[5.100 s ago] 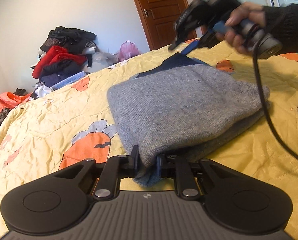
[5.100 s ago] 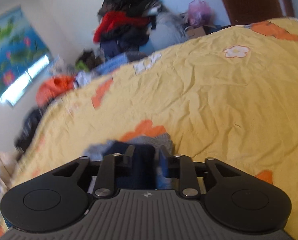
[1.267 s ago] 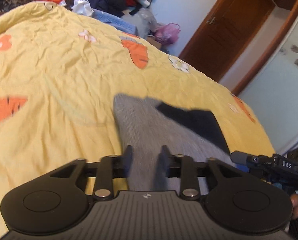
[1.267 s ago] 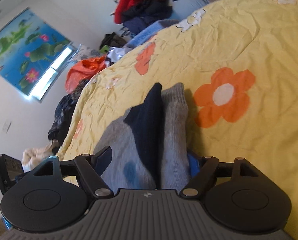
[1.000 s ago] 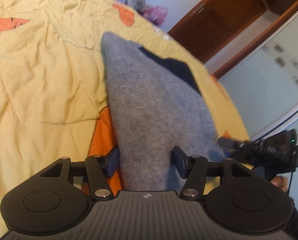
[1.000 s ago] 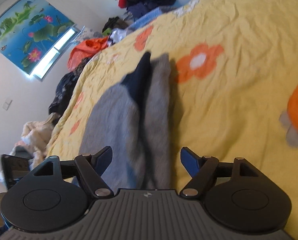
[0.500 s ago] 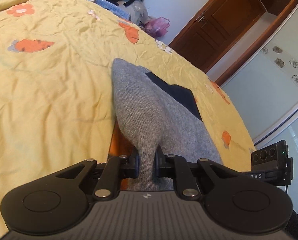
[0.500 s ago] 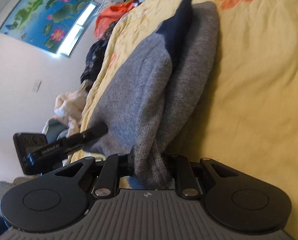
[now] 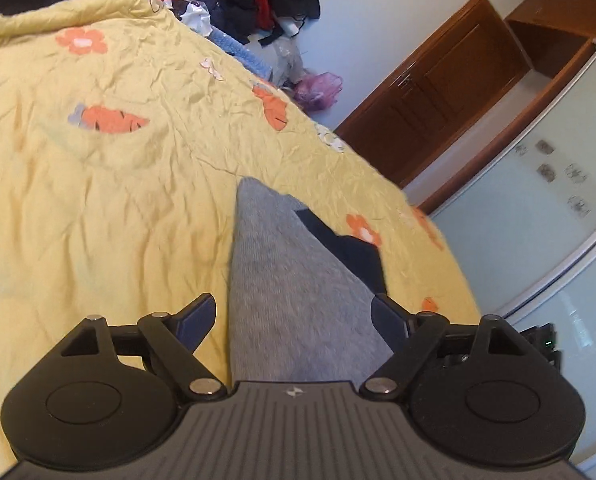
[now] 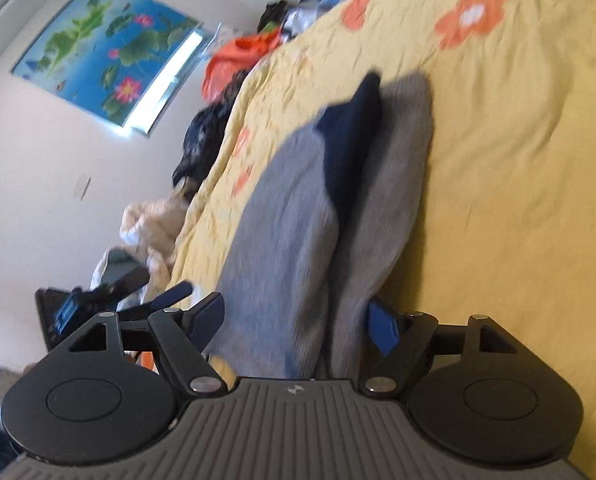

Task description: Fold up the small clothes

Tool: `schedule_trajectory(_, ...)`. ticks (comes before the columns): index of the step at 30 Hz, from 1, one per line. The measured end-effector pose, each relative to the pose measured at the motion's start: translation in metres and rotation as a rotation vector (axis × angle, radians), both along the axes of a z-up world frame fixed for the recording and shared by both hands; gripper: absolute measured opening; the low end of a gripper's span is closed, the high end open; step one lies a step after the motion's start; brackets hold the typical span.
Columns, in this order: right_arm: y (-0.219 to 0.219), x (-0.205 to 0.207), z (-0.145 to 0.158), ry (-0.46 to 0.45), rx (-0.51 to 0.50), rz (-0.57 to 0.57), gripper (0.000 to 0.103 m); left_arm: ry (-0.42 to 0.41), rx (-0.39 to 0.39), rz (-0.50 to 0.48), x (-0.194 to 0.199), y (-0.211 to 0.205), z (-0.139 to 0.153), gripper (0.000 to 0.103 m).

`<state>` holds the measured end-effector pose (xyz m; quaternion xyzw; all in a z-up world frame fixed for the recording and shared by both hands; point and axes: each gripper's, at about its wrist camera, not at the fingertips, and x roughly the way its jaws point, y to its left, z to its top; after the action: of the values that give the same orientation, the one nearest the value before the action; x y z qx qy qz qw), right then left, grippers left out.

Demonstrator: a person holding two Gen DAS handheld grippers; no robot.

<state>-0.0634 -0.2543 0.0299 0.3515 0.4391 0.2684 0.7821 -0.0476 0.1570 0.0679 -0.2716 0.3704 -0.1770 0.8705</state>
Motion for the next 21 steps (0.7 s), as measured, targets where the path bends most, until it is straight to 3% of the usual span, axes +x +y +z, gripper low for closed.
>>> schedule_trajectory(7,0.001,0.059,-0.013,0.024,-0.127,-0.139,0.076,0.125,0.176,-0.007,0.065,-0.055,-0.051,0.083)
schedule_trajectory(8,0.007,0.066,-0.016,0.017,-0.128,-0.143,0.058,0.102,0.21,-0.017,0.065,-0.063,-0.051,0.07)
schedule_trajectory(9,0.012,0.069,-0.018,0.005,-0.141,-0.145,0.044,0.077,0.259,-0.035,0.063,-0.073,-0.05,0.064)
schedule_trajectory(10,0.019,0.071,-0.019,-0.01,-0.172,-0.122,0.033,0.064,0.319,-0.037,0.059,-0.083,-0.049,0.064)
schedule_trajectory(12,0.032,0.066,-0.019,-0.091,-0.299,-0.087,0.031,0.038,0.375,-0.035,0.052,-0.093,-0.046,0.064)
schedule_trajectory(13,0.032,0.064,-0.021,-0.117,-0.331,-0.075,0.03,0.022,0.399,-0.043,0.05,-0.096,-0.046,0.064)
schedule_trajectory(15,0.02,0.065,-0.026,-0.092,-0.277,-0.087,0.031,0.006,0.415,-0.051,0.044,-0.095,-0.041,0.065)
schedule_trajectory(16,0.016,0.065,-0.026,-0.07,-0.249,-0.096,0.035,0.007,0.412,-0.049,0.04,-0.093,-0.037,0.065)
schedule_trajectory(19,0.013,0.062,-0.016,-0.037,-0.237,-0.124,0.058,-0.047,0.421,-0.048,0.023,-0.084,-0.019,0.063)
schedule_trajectory(21,0.01,0.056,0.0,-0.093,-0.251,-0.183,0.061,-0.125,0.448,-0.05,0.01,-0.083,-0.005,0.063)
